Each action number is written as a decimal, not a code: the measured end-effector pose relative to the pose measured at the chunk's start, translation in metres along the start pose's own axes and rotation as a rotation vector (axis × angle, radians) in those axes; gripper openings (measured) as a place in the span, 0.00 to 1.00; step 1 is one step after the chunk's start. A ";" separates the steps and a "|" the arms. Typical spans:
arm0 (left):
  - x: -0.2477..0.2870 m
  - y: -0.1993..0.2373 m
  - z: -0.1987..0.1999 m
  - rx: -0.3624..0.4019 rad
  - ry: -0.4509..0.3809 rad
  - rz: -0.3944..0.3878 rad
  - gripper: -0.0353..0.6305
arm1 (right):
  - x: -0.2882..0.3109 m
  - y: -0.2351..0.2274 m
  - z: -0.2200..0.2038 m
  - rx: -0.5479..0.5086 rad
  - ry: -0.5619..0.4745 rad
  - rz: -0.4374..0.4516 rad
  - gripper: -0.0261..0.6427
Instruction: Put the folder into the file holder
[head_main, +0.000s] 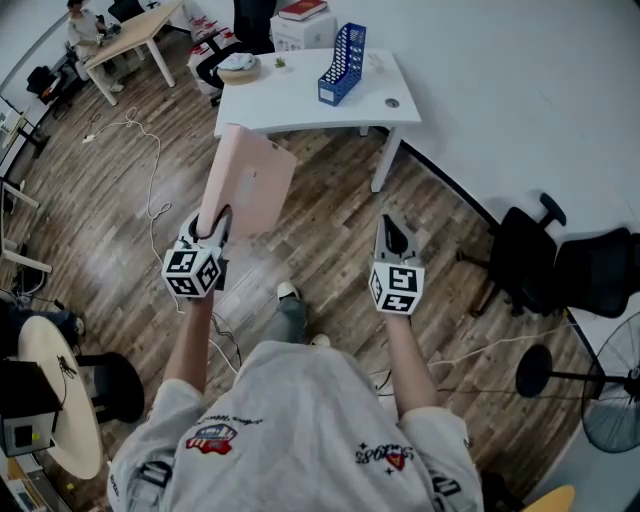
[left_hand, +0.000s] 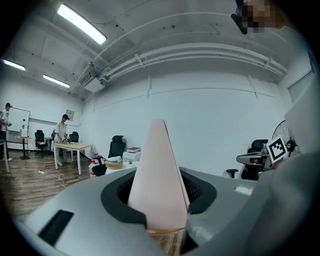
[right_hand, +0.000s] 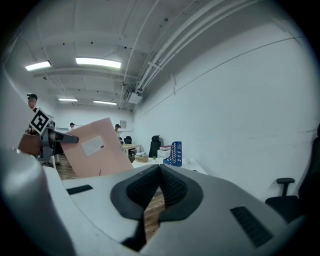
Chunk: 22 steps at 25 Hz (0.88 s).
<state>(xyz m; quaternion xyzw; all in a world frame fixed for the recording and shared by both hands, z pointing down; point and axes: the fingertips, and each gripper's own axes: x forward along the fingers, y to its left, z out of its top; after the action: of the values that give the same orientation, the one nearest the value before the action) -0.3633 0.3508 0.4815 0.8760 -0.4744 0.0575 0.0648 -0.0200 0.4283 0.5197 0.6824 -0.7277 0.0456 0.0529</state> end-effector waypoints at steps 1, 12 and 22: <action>0.003 0.000 0.000 -0.002 -0.001 -0.004 0.27 | 0.002 0.000 -0.001 -0.002 0.002 0.002 0.03; 0.079 0.028 0.013 -0.041 -0.026 -0.019 0.27 | 0.057 -0.034 0.005 -0.018 0.028 -0.036 0.03; 0.195 0.065 0.024 -0.080 -0.030 -0.064 0.28 | 0.155 -0.062 0.021 -0.044 0.068 -0.060 0.03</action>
<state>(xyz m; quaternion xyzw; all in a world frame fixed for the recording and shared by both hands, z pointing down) -0.3113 0.1509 0.4935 0.8882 -0.4489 0.0231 0.0946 0.0315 0.2685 0.5204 0.7007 -0.7053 0.0514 0.0939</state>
